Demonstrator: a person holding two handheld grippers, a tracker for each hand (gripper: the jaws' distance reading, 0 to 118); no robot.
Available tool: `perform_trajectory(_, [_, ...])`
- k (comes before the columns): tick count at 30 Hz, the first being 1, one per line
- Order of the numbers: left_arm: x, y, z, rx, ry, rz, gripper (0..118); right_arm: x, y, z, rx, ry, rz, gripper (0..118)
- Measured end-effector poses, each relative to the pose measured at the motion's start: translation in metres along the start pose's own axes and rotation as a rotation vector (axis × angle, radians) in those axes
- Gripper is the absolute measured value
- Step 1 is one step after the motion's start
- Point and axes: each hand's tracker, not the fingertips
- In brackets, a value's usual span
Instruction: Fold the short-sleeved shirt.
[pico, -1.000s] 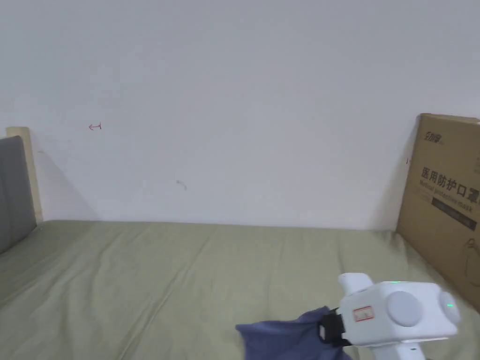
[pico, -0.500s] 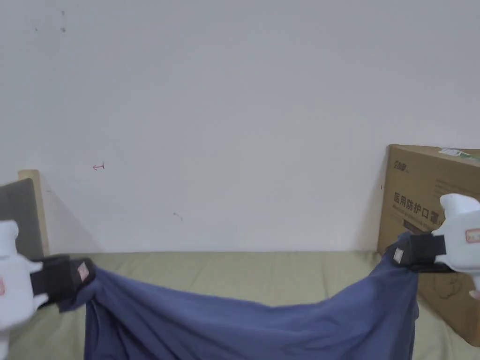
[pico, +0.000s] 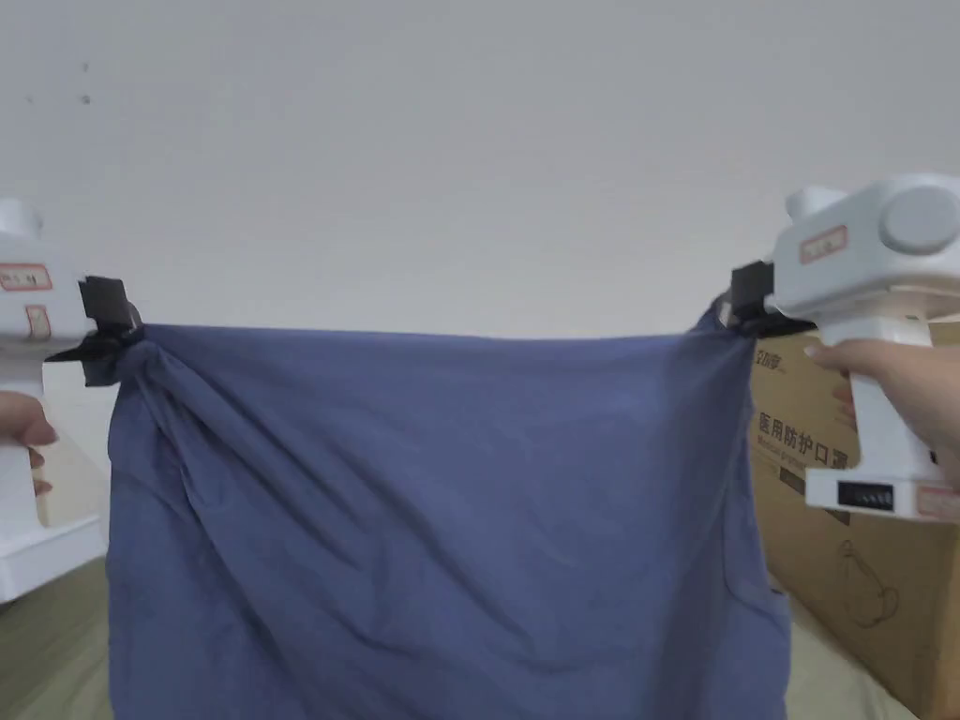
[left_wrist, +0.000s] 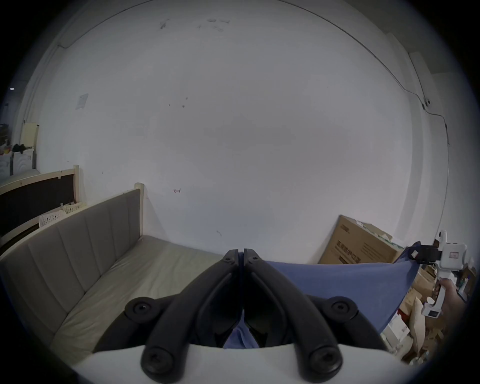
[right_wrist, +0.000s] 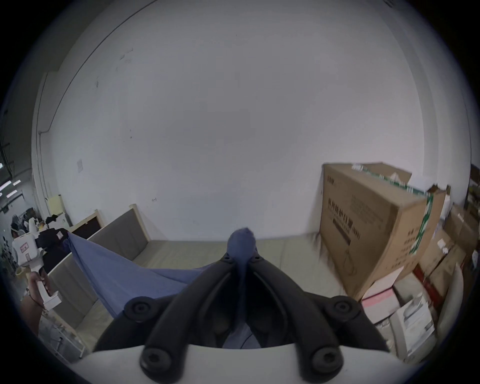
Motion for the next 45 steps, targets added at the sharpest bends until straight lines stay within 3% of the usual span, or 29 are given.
perform_trajectory(5, [0.008,0.013,-0.045,0.055,0.03,-0.015,1,-0.01,0.039,-0.038,0.105,-0.068,0.092,2])
perform_trajectory(9, [0.011,0.002,-0.082,0.099,0.035,0.003,1,-0.008,0.045,-0.064,0.201,-0.121,0.114,2])
perform_trajectory(13, [0.014,-0.037,-0.117,0.065,0.052,-0.014,1,0.007,0.011,-0.094,0.203,-0.137,0.098,2])
perform_trajectory(18, [0.002,-0.159,-0.139,-0.141,0.047,0.024,1,0.041,-0.124,-0.142,-0.044,-0.225,0.101,2])
perform_trajectory(19, [-0.003,-0.191,-0.139,-0.205,0.05,0.043,1,0.05,-0.158,-0.149,-0.097,-0.221,0.077,2])
perform_trajectory(22, [-0.024,-0.3,-0.125,-0.468,0.056,0.107,1,0.086,-0.282,-0.154,-0.328,-0.188,-0.099,2])
perform_trajectory(24, [-0.038,-0.357,-0.1,-0.573,0.044,0.123,1,0.103,-0.351,-0.137,-0.431,-0.206,-0.175,2])
perform_trajectory(28, [-0.065,-0.419,-0.041,-0.656,0.017,0.093,1,0.118,-0.438,-0.079,-0.601,-0.154,-0.088,2])
perform_trajectory(32, [-0.076,-0.425,0.027,-0.735,-0.038,0.048,1,0.118,-0.457,0.005,-0.644,-0.06,-0.085,2])
perform_trajectory(34, [-0.075,-0.417,0.059,-0.739,-0.064,0.014,1,0.109,-0.451,0.048,-0.625,-0.037,-0.029,2])
perform_trajectory(36, [-0.078,-0.409,0.087,-0.761,-0.092,0.0,1,0.106,-0.446,0.085,-0.627,-0.018,-0.028,2])
perform_trajectory(42, [-0.076,-0.399,0.142,-0.85,-0.09,0.016,1,0.108,-0.45,0.14,-0.67,-0.02,-0.203,2])
perform_trajectory(45, [-0.078,-0.407,0.143,-0.912,-0.086,0.035,1,0.108,-0.462,0.138,-0.726,-0.061,-0.225,2])
